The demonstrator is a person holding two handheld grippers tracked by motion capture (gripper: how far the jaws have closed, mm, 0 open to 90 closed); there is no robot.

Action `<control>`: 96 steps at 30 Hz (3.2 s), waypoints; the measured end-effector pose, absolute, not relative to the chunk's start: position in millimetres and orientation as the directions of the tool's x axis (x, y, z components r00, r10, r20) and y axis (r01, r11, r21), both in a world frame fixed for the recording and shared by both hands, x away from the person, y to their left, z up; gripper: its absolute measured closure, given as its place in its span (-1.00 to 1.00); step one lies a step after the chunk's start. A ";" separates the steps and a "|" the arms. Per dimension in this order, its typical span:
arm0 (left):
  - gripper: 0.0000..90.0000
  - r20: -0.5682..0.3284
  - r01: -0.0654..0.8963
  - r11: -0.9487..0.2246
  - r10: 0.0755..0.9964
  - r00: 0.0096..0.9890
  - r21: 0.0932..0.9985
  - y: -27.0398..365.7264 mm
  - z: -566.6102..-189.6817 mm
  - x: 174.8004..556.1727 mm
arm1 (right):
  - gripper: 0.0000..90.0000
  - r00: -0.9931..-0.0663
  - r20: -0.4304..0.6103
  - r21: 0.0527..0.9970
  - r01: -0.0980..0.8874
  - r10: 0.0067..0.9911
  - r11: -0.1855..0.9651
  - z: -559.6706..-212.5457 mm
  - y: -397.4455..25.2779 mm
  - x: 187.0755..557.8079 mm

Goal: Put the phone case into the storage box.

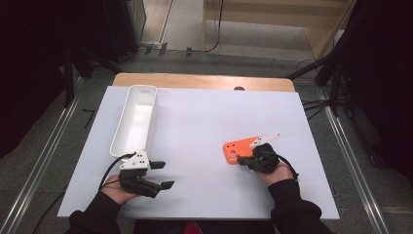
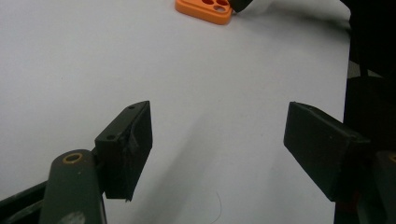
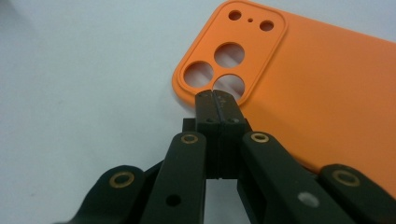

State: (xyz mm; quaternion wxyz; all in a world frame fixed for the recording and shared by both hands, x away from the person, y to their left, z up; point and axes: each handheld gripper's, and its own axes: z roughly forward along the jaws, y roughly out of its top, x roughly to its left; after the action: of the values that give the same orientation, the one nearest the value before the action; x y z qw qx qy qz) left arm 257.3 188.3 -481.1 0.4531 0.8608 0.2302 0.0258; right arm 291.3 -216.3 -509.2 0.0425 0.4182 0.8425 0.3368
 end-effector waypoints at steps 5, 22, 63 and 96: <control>-0.47 -0.164 0.373 -0.484 0.420 0.893 0.792 188.4 -481.1 257.3 | 0.96 -0.652 0.199 0.603 0.670 0.731 0.433 -507.9 -210.6 299.1; -0.47 -0.165 0.376 -0.485 0.422 0.892 0.789 189.3 -481.7 257.1 | 0.96 -0.651 0.195 0.615 0.664 0.734 0.425 -506.2 -195.0 327.5; -0.47 -0.174 0.397 -0.473 0.448 0.877 0.786 194.9 -484.3 251.7 | 0.96 -0.609 0.227 0.645 0.679 0.760 0.352 -509.5 -183.0 388.1; -0.47 -0.168 0.391 -0.470 0.447 0.878 0.792 197.7 -482.0 253.2 | -0.40 -0.749 0.305 0.738 0.576 0.588 0.352 -464.3 -194.0 329.8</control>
State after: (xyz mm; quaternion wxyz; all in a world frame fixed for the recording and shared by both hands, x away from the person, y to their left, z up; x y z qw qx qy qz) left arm 253.2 197.7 -482.0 0.4532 0.8566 0.2446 0.0311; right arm 329.8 -194.0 -464.3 0.0065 0.3540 0.8220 0.4459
